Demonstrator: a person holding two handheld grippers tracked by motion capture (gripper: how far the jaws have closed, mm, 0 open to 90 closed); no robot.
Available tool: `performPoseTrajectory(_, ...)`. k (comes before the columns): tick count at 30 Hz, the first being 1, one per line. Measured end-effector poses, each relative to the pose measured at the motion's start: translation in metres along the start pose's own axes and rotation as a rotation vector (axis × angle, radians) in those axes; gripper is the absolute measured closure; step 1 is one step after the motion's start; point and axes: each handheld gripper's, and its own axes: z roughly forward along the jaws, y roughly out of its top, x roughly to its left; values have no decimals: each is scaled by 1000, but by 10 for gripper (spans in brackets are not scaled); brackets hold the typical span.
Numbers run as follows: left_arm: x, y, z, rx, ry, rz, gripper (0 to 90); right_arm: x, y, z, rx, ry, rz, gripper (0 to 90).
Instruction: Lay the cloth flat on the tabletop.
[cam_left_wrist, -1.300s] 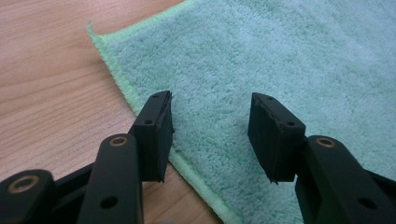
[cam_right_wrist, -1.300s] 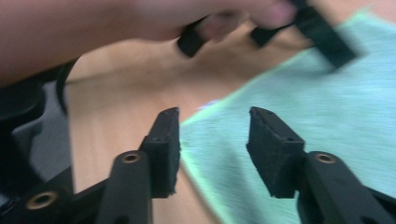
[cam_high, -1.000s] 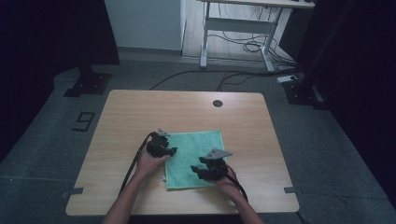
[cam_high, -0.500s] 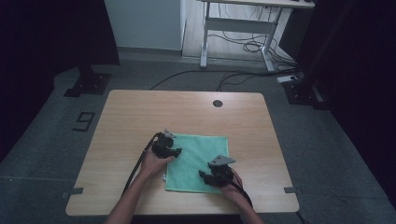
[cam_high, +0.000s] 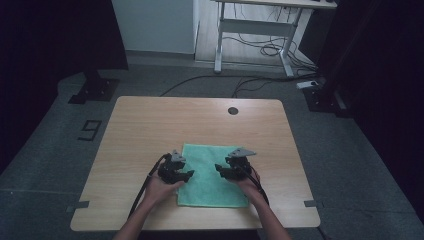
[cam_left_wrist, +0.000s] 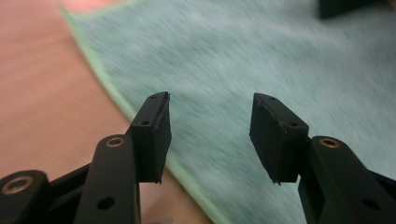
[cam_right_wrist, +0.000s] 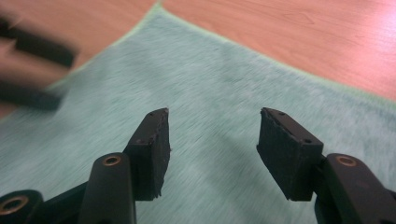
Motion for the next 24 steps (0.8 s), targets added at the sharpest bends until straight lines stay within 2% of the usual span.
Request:
performPoseTrajectory(2, -4, -3, 2, 6, -2, 7, 484, -6, 3, 10, 2, -15, 9, 433)
performPoseTrajectory(3, -10, -9, 7, 18, 11, 40, 484, -10, 3, 15, 20, -18, 20, 427)
performPoseTrajectory(4, -10, -9, 7, 18, 11, 40, 484, -10, 3, 15, 20, -18, 20, 427)
performPoseTrajectory(5, -11, -10, 7, 11, 23, 51, 487, -16, 3, 23, 38, -34, 29, 416)
performPoseTrajectory(7, -11, -10, 7, 12, 22, 48, 488, -23, 3, 27, 54, -58, 43, 404)
performPoseTrajectory(10, -12, -13, 7, -12, 28, 40, 490, -35, 3, 28, 38, -87, 47, 408)
performPoseTrajectory(14, -13, -18, 7, -41, 32, 35, 491, -55, 5, 27, 42, -112, 64, 409)
performPoseTrajectory(15, -13, -18, 7, -41, 32, 35, 491, -55, 5, 27, 42, -112, 64, 409)
performPoseTrajectory(16, -13, -17, 7, -39, 34, 32, 492, -63, 5, 26, 30, -107, 94, 410)
performPoseTrajectory(18, -13, -17, 7, -32, 32, 30, 491, -65, 5, 25, 27, -101, 115, 398)
performPoseTrajectory(21, -13, -15, 7, -23, 31, 29, 490, -62, 5, 20, 26, -114, 109, 395)
performPoseTrajectory(22, -12, -15, 7, -29, 29, 30, 492, -54, 7, 10, 8, -108, 111, 402)
performPoseTrajectory(24, -10, -15, 6, -47, 37, 14, 508, -43, 6, 2, -2, -105, 105, 401)
